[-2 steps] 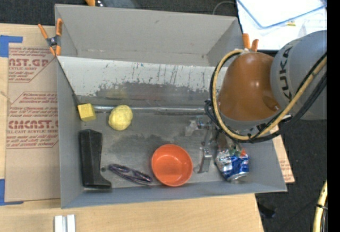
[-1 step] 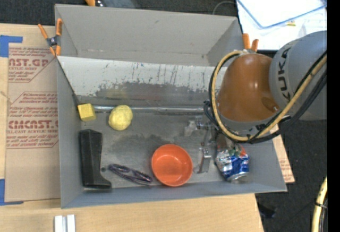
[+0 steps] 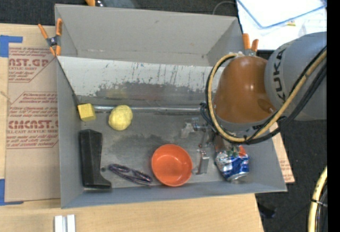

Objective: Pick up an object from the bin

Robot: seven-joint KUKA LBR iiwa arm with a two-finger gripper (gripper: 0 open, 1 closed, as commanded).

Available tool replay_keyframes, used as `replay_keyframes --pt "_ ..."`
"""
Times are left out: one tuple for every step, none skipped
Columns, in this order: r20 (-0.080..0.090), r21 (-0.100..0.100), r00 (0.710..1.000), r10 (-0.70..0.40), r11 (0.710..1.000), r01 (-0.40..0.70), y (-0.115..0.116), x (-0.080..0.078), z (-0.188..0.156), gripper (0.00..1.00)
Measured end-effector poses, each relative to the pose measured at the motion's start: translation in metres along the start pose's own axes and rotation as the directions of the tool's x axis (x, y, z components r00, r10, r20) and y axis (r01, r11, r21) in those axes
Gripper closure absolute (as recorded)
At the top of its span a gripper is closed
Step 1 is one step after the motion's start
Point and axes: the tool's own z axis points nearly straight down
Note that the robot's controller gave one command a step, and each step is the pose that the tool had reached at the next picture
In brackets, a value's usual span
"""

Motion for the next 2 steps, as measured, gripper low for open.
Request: replay_keyframes --pt "0.004 0.000 0.999 -0.050 0.999 0.050 0.019 -0.028 0.025 0.00" --pt "0.003 0.001 0.943 -0.334 0.943 0.334 0.035 -0.023 0.046 0.00"
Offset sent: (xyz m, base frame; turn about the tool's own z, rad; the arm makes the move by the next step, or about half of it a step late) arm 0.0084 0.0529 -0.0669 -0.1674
